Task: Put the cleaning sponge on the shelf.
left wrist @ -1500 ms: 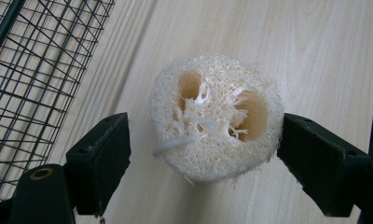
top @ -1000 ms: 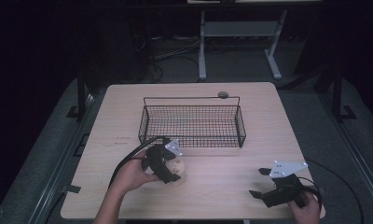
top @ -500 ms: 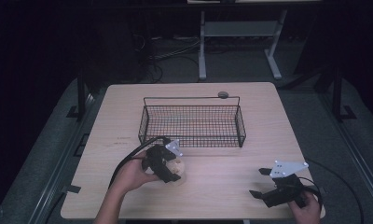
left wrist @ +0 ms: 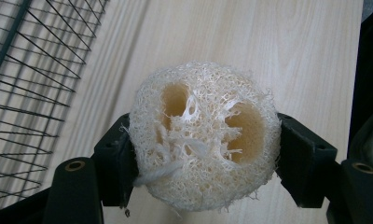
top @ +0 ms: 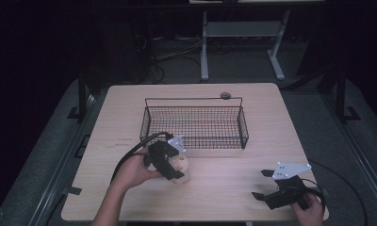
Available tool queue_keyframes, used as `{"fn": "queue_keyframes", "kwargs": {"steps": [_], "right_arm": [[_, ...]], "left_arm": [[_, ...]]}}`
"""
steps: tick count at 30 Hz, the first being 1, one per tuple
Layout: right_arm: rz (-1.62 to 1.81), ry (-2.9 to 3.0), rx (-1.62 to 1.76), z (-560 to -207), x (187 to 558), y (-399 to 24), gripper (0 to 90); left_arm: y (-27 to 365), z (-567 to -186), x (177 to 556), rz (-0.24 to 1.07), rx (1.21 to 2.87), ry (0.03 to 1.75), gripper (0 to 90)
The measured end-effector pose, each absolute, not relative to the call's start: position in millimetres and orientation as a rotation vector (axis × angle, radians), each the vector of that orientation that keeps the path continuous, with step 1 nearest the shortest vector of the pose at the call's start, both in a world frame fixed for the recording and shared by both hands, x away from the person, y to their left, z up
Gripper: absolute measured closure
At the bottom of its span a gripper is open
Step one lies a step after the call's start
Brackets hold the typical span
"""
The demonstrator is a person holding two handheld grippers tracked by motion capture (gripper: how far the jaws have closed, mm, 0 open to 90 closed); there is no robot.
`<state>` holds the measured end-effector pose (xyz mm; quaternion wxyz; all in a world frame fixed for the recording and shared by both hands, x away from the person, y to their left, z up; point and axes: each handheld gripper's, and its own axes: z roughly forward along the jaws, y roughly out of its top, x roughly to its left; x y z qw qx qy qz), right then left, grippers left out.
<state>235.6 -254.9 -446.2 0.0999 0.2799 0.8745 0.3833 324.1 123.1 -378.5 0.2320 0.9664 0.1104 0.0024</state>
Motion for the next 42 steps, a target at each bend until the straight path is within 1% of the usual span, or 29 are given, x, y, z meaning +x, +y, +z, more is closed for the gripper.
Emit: {"fn": "queue_keyframes", "kwargs": {"steps": [11,22,26,31,42], "right_arm": [[1.138,2.582,0.822,-446,236,-255,14.3],[1.140,2.584,0.820,-446,236,-255,14.3],[1.132,2.584,0.817,-446,236,-255,14.3],[1.140,2.584,0.820,-446,236,-256,14.3],[1.129,2.591,0.815,-447,237,-254,14.3]], "left_arm": [[116,-357,333,0.003,2.662,0.273,29.9],[113,-338,344,0.017,2.665,0.280,29.9],[114,-328,350,0.011,2.639,0.288,29.9],[116,-324,354,0.011,2.619,0.294,29.9],[113,-308,366,0.030,2.647,0.295,29.9]]}}
